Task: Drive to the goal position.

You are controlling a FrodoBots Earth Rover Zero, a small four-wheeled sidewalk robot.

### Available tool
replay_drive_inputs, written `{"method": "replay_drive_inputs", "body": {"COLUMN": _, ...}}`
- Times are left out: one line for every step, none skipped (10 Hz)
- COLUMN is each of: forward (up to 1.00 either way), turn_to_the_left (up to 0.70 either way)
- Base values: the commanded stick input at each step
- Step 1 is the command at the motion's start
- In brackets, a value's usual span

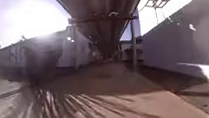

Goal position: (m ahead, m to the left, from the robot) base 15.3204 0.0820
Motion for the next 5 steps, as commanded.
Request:
{"method": "replay_drive_inputs", "body": {"forward": 0.70, "turn_to_the_left": 0.00}}
{"method": "replay_drive_inputs", "body": {"forward": 0.70, "turn_to_the_left": 0.00}}
{"method": "replay_drive_inputs", "body": {"forward": 0.70, "turn_to_the_left": 0.00}}
{"method": "replay_drive_inputs", "body": {"forward": 0.70, "turn_to_the_left": 0.00}}
{"method": "replay_drive_inputs", "body": {"forward": 0.70, "turn_to_the_left": 0.00}}
